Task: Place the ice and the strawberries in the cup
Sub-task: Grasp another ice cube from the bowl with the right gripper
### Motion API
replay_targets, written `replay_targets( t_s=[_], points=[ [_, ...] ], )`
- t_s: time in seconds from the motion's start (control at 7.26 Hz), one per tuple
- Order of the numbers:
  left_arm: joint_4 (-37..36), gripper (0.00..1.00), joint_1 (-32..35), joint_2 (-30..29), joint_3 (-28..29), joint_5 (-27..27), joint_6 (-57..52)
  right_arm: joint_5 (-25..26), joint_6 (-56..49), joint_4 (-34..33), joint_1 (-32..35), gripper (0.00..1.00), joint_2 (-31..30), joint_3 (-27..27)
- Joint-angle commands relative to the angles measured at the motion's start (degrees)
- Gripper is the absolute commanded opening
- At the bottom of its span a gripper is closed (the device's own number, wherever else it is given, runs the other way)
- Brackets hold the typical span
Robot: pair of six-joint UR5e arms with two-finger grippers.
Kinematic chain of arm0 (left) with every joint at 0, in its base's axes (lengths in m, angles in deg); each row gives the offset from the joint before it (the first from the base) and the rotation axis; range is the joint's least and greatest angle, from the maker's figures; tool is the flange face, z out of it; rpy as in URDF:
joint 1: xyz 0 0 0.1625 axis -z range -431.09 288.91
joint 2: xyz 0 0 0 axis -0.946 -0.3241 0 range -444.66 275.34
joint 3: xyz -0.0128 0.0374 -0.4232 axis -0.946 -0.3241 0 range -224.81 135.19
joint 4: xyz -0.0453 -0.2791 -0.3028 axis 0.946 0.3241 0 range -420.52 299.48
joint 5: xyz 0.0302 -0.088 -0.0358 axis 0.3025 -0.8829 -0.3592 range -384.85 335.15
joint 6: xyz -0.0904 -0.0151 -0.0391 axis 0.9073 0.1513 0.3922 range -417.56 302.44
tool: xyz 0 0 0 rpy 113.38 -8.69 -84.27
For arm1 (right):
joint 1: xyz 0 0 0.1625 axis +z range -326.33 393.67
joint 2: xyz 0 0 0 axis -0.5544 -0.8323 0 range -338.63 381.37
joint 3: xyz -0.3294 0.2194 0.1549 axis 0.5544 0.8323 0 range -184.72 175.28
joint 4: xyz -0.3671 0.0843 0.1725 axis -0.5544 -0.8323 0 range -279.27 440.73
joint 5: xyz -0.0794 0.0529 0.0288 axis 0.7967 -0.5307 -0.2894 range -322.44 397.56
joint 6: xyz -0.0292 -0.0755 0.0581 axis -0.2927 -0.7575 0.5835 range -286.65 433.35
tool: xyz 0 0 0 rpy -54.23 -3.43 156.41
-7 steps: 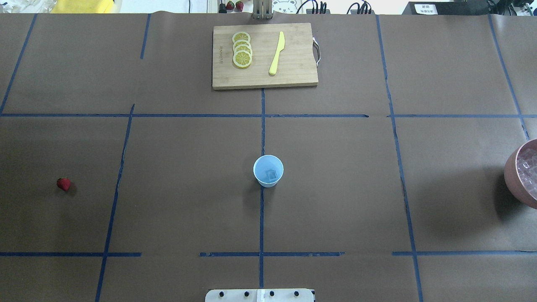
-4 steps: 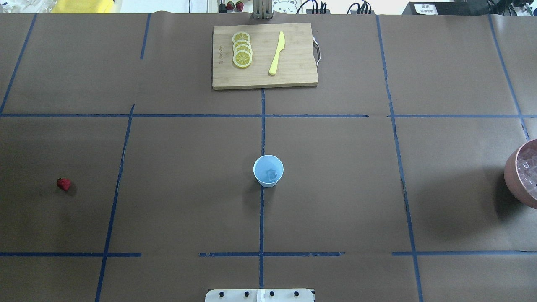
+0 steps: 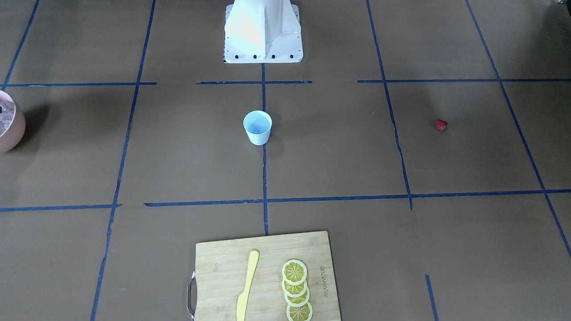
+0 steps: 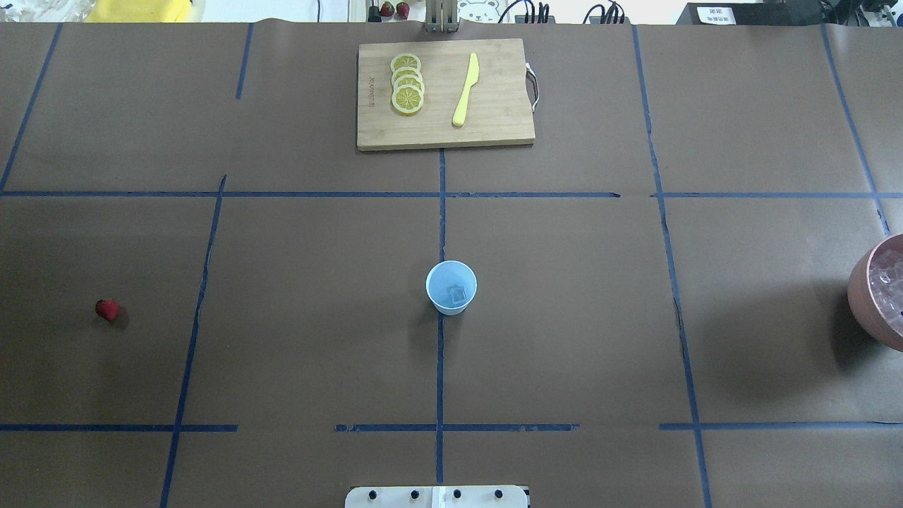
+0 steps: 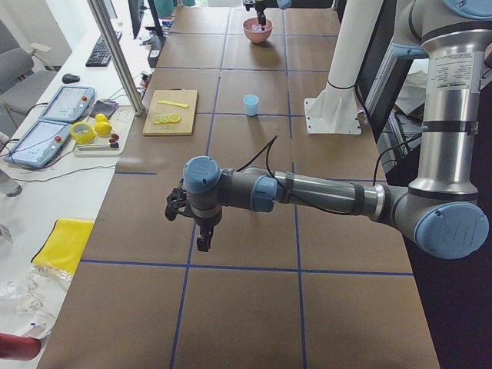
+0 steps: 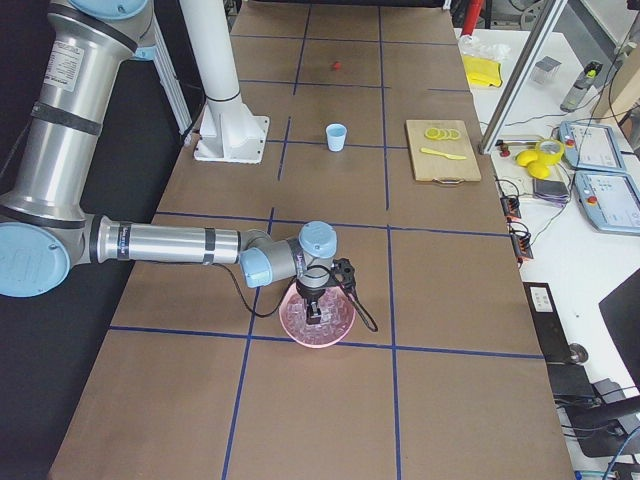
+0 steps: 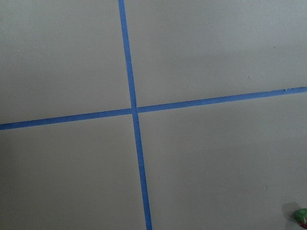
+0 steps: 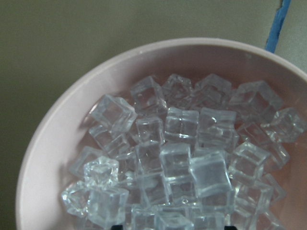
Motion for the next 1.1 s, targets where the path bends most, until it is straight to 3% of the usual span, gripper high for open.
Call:
replay_targets(
  t_s=[0.0, 0.28, 0.41, 0.96],
  points=[
    [0.05, 1.0, 0.0, 0.05, -0.09, 0.0, 0.0, 0.0, -0.02, 0.08, -0.01, 0.67, -0.01, 0.03],
    [-0.04, 1.0, 0.0, -0.04, -0.17, 0.0, 0.0, 0.0, -0.1, 0.08, -0.01, 0.59, 0.08, 0.03],
    [-0.04, 1.0, 0.0, 0.05, -0.26, 0.0, 0.0, 0.0, -0.1, 0.08, -0.01, 0.5, -0.01, 0.03],
    [-0.04, 1.0, 0.0, 0.05, -0.35, 0.0, 0.0, -0.09, -0.28, 0.17, 0.08, 0.03, -0.01, -0.67]
  ],
)
